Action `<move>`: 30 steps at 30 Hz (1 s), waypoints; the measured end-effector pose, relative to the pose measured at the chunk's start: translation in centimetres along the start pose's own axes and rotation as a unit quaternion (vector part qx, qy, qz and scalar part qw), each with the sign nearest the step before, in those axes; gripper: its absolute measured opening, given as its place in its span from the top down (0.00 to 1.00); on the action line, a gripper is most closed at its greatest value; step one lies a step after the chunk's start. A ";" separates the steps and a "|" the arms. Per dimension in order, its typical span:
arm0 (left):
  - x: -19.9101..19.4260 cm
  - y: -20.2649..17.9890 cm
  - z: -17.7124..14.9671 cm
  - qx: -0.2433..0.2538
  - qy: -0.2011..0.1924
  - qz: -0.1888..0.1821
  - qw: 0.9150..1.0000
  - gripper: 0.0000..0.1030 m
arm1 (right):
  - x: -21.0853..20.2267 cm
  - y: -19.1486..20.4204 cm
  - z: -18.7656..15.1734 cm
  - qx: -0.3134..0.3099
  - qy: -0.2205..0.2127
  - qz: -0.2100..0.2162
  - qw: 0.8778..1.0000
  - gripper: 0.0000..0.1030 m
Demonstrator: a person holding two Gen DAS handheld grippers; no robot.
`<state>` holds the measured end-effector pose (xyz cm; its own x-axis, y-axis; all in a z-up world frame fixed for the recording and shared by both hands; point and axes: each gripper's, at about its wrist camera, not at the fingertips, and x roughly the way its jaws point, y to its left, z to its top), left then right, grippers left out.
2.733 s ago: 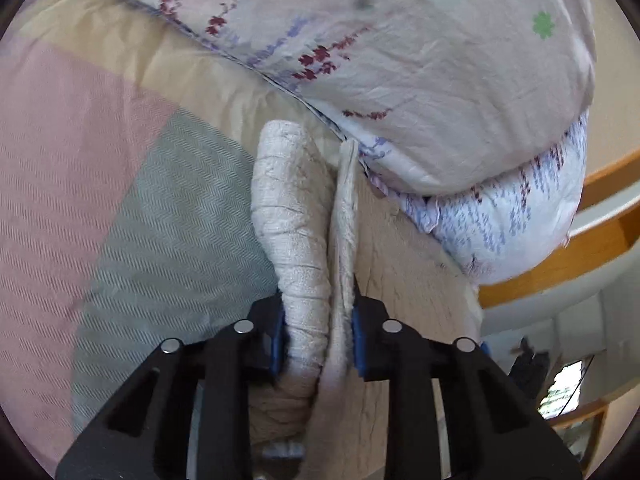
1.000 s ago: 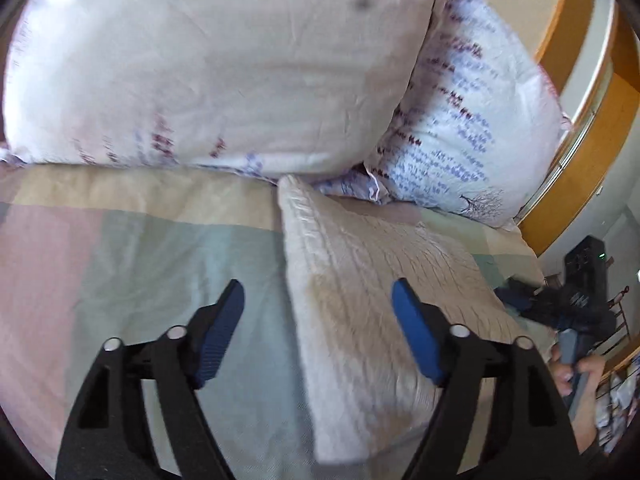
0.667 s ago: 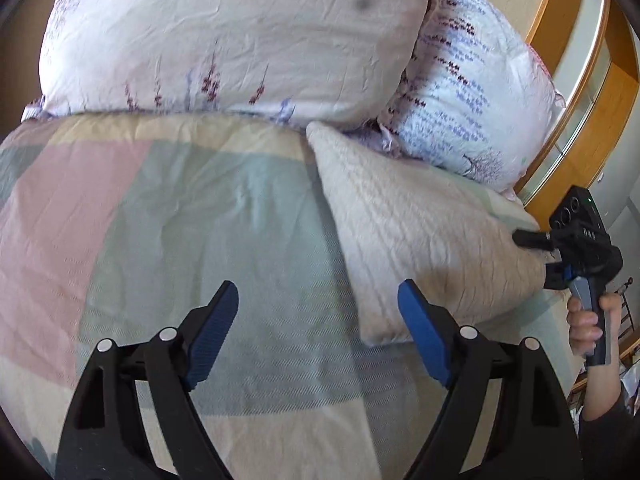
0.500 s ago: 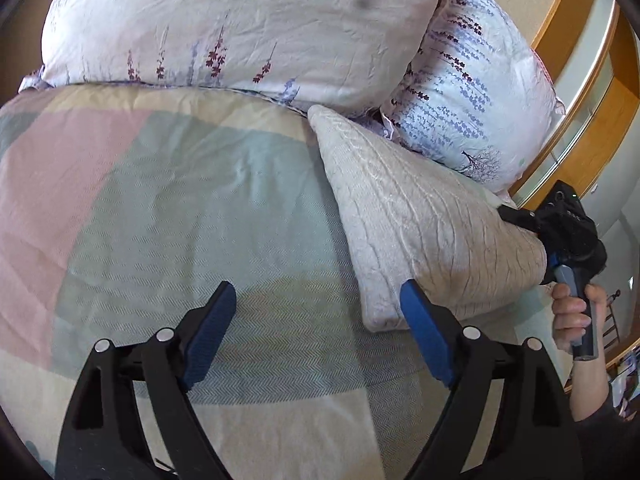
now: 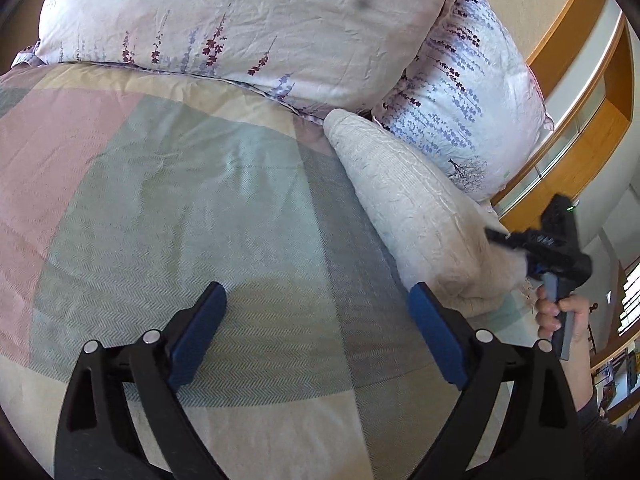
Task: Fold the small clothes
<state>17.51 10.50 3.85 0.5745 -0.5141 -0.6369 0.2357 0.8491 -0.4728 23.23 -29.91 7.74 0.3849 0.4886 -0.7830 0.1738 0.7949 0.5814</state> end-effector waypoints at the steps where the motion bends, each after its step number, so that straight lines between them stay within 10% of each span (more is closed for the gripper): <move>1: 0.0 0.0 0.0 -0.001 -0.001 -0.001 1.000 0.10 | -0.5 -0.4 -0.2 0.008 -0.010 -0.003 1.000 0.40; 6: 0.0 0.2 0.0 -0.003 0.000 -0.007 1.000 0.08 | -7.0 0.9 -1.7 -0.005 -0.145 0.036 0.989 0.38; 10: 0.3 -0.2 0.0 0.007 0.004 0.001 1.000 0.06 | -6.7 5.6 -3.9 -0.097 -0.107 0.147 0.979 0.38; 14: 0.2 -0.2 0.0 0.008 0.003 0.001 1.000 0.06 | -0.9 4.9 -5.4 -0.107 -0.007 0.013 0.994 0.31; 21: -0.8 -2.1 -0.3 0.041 -0.018 0.004 0.999 0.07 | -2.6 5.6 -7.6 -0.151 -0.046 -0.011 0.987 0.31; 27: -3.6 -9.9 2.4 0.110 -0.099 -0.065 0.987 0.02 | -5.0 5.6 -6.8 -0.112 -0.127 0.033 0.985 0.31; 30: -1.3 -13.7 3.6 0.136 -0.072 -0.049 0.987 0.02 | -5.7 5.7 -6.5 -0.099 -0.147 0.029 0.984 0.31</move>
<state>16.37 -0.07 13.33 0.6390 -0.5892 -0.4945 0.4864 0.8075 -0.3336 16.09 -25.85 14.08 0.6402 0.4325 -0.6349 -0.0254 0.8379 0.5453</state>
